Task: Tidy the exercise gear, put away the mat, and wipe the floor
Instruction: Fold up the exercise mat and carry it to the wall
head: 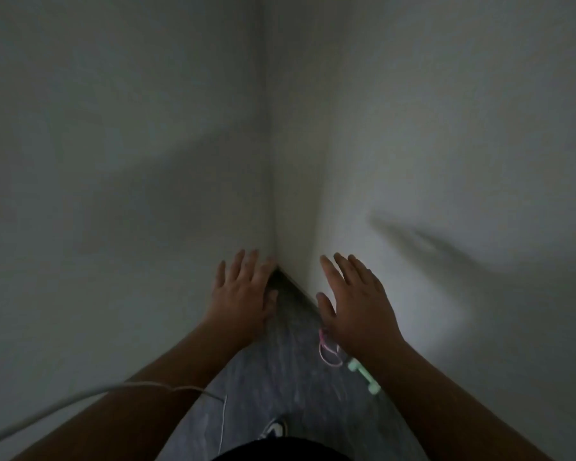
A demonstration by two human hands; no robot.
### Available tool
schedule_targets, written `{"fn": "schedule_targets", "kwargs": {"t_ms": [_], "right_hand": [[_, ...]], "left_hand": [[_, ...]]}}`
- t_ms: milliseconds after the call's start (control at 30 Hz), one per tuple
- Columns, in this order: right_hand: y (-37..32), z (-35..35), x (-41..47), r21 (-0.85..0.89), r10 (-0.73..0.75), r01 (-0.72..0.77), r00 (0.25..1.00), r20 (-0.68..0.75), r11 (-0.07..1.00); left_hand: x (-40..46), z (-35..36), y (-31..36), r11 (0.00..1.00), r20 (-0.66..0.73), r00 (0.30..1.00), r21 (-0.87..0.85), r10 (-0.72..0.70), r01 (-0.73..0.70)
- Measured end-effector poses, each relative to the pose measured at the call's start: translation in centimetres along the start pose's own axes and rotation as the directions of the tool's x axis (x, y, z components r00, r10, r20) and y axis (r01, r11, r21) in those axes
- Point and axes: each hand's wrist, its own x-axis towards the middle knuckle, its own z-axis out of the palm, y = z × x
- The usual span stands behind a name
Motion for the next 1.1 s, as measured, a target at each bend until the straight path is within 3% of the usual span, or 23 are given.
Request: {"fn": "schedule_targets", "kwargs": {"t_ms": [233, 367, 600, 833, 1100], "right_hand": [[-5.0, -4.9, -1.5, -0.018, -0.324, 0.323, 0.943, -0.073, 0.946], [-7.6, -6.1, -4.5, 0.002, -0.517, 0.519, 0.852, -0.077, 0.855], [-16.3, -5.1, -13.1, 0.111, -0.776, 0.772, 0.631, -0.006, 0.626], [-26.0, -3.4, -27.4, 0.268, -0.961, 0.923, 0.271, 0.056, 0.275], [-33.3, -0.9, -51.1, 0.393, -0.993, 0.918, -0.085, 0.083, -0.046]], "left_hand": [[-10.4, -6.1, -0.7, 0.940, -0.223, 0.914, -0.045, -0.338, 0.337], [-19.8, -6.8, 1.1, 0.860, -0.302, 0.813, -0.058, -0.499, 0.506], [-37.0, -7.4, 4.6, 0.641, -0.325, 0.582, -0.108, -0.745, 0.760], [-56.9, -5.7, 10.2, 0.240, -0.322, 0.154, -0.247, -0.934, 0.939], [-80.1, -1.5, 21.3, -0.170, -0.232, -0.246, -0.303, -0.941, 0.938]]}}
